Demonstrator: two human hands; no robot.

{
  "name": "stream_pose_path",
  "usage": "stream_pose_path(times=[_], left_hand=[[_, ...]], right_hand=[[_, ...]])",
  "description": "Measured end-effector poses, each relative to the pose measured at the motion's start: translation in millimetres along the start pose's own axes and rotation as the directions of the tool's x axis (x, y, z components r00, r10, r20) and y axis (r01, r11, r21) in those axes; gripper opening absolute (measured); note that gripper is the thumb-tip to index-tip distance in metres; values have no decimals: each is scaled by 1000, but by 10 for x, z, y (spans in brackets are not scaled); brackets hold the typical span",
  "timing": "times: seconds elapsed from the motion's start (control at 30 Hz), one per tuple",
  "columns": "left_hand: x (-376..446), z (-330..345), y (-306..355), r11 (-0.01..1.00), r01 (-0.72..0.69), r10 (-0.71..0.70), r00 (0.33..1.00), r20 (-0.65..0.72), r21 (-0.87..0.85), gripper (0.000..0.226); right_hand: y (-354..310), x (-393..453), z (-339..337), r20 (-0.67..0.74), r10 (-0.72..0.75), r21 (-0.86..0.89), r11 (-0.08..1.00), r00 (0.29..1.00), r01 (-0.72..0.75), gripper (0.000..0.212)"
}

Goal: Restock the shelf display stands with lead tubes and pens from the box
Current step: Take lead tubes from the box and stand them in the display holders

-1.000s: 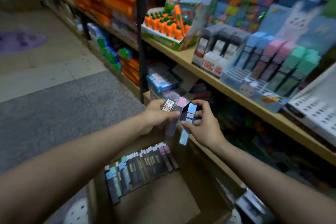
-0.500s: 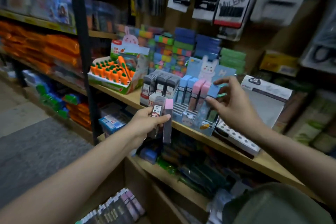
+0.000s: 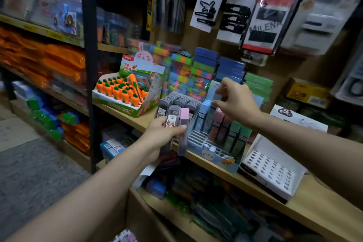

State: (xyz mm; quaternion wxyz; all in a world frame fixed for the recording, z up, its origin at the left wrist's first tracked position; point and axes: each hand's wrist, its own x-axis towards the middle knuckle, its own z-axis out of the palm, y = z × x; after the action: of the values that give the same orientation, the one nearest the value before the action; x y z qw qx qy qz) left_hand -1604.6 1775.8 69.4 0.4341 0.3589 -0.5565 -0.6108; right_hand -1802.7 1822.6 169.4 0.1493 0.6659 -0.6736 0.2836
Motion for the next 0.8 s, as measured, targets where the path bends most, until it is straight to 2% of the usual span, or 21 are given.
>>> stream_pose_path(times=[0.27, 0.57, 0.8], left_hand=[[74, 29, 1, 999, -32, 33, 999, 12, -43, 11], [86, -11, -124, 999, -10, 10, 1000, 7, 31, 10], [69, -34, -142, 998, -25, 24, 1000, 18, 56, 9]], right_hand=[[114, 22, 250, 55, 60, 12, 998, 997, -61, 30], [126, -20, 297, 72, 78, -5, 997, 994, -77, 26], [107, -9, 374, -15, 143, -131, 981, 990, -144, 12]])
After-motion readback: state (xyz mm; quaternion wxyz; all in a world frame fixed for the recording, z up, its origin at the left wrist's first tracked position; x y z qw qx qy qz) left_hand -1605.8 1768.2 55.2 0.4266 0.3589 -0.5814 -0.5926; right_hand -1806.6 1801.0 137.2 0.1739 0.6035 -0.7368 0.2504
